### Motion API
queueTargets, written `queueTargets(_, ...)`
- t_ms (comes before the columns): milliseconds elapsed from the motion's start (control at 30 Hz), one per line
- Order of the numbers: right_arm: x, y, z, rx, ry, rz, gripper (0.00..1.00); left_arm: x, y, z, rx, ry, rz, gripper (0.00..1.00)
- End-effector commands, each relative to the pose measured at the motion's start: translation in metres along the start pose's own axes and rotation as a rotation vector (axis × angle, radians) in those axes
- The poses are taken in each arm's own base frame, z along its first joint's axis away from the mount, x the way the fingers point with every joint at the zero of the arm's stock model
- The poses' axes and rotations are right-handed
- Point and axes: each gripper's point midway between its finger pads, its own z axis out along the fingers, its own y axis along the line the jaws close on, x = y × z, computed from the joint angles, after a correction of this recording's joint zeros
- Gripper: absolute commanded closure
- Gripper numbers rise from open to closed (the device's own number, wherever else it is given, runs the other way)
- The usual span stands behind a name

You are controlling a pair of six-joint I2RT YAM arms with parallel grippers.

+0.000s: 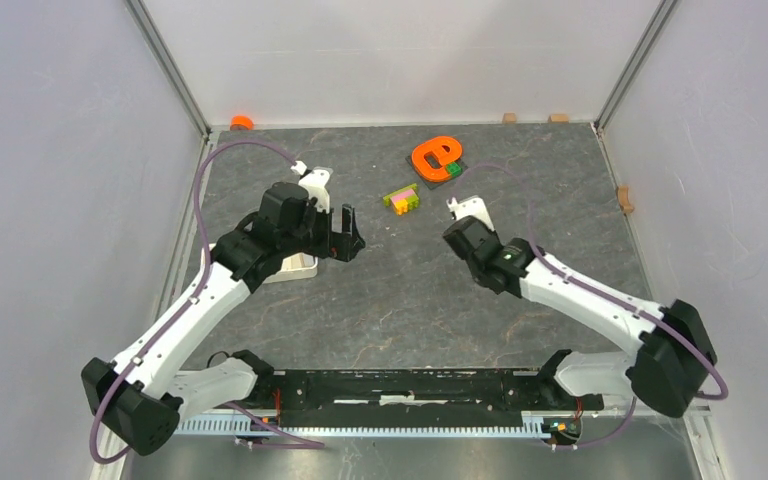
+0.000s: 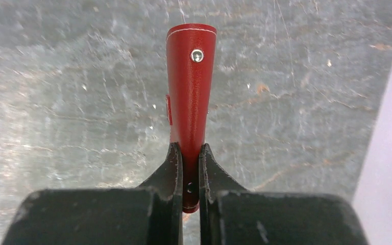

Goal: Put the credit cards into the card holder
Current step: Turn over the card holder at the center of the board.

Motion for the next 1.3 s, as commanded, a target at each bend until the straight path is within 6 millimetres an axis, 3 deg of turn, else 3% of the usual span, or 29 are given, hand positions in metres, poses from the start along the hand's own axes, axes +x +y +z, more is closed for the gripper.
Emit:
queueTargets(0, -0.001, -0.018, -0.011, 0.224, 0.004, -0.067, 1.0, 0.0, 0.009, 0.006, -0.018, 0.001, 0.042, 0.0)
queueTargets(233, 0.007, 0.029, 0.002, 0.228, 0.008, -0.165, 1.0, 0.002, 0.017, 0.005, -0.051, -0.005, 0.043, 0.0)
queueTargets(467, 0.009, 0.1, 0.009, 0.154, 0.002, -0.227, 1.0, 0.001, 0.022, 0.004, -0.076, -0.013, 0.041, 0.0)
queueTargets(633, 0.023, 0.128, 0.017, 0.106, 0.032, -0.207, 1.0, 0.0, 0.03, 0.0, -0.112, -0.028, 0.036, 0.0)
queueTargets(800, 0.014, 0.149, 0.005, -0.027, 0.013, -0.153, 0.76, -0.006, 0.046, -0.013, -0.199, -0.078, 0.033, 0.0)
queueTargets(900, 0.005, 0.155, -0.008, -0.11, -0.008, -0.121, 0.59, -0.01, 0.057, -0.028, -0.266, -0.134, 0.016, 0.0)
queueTargets(1033, -0.009, 0.155, -0.03, -0.214, -0.059, -0.078, 0.43, -0.006, 0.054, -0.038, -0.244, -0.176, -0.034, 0.0)
queueTargets(1133, -0.011, 0.143, -0.039, -0.243, -0.083, -0.067, 0.37, 0.009, 0.048, -0.033, -0.206, -0.14, -0.081, 0.0)
queueTargets(1267, -0.004, 0.122, -0.031, -0.285, -0.078, -0.035, 0.34, 0.032, 0.028, -0.015, -0.092, -0.094, -0.188, 0.02)
